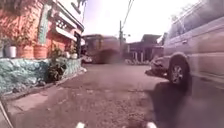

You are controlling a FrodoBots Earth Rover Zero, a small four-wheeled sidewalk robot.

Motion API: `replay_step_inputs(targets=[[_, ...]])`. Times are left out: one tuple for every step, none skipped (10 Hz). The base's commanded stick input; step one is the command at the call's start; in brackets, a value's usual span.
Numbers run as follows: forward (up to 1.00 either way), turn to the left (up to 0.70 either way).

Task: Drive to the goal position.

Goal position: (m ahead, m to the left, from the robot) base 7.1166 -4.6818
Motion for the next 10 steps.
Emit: replay_step_inputs(targets=[[0.7,0.0],[0.7,0.0],[0.7,0.0],[0.7,0.0],[0.7,0.0],[0.7,0.0],[0.7,0.0],[0.7,0.0],[0.7,0.0],[0.7,0.0]])
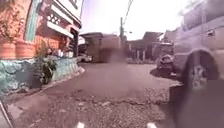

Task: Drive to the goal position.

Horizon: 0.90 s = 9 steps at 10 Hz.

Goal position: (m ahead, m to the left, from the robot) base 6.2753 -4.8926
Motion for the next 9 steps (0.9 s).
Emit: replay_step_inputs(targets=[[0.7,-0.01],[0.7,-0.2],[0.7,-0.28],[0.7,-0.26],[0.7,-0.05],[0.7,-0.02],[0.7,0.0],[0.7,0.0],[0.7,0.0]])
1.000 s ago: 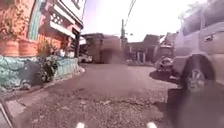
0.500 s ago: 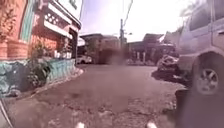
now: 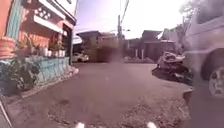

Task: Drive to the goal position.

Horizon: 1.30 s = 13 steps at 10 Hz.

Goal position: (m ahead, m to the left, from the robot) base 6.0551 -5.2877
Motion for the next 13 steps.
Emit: replay_step_inputs(targets=[[0.7,0.0],[0.7,0.0],[0.7,0.0],[0.7,0.0],[0.7,0.0],[0.7,0.0],[0.7,0.0],[0.7,0.0],[0.7,0.0],[0.7,0.0],[0.7,0.0],[0.7,0.0],[0.7,0.0]])
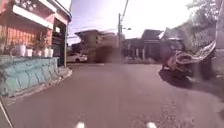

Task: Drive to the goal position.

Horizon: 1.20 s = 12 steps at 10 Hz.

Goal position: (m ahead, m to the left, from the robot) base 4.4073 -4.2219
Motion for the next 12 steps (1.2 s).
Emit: replay_step_inputs(targets=[[0.7,0.0],[0.7,-0.16],[0.7,-0.28],[0.7,-0.28],[0.7,-0.26],[0.7,-0.11],[0.7,0.0],[0.7,0.0],[0.7,0.0],[0.7,0.0],[0.7,0.0],[0.7,0.0]])
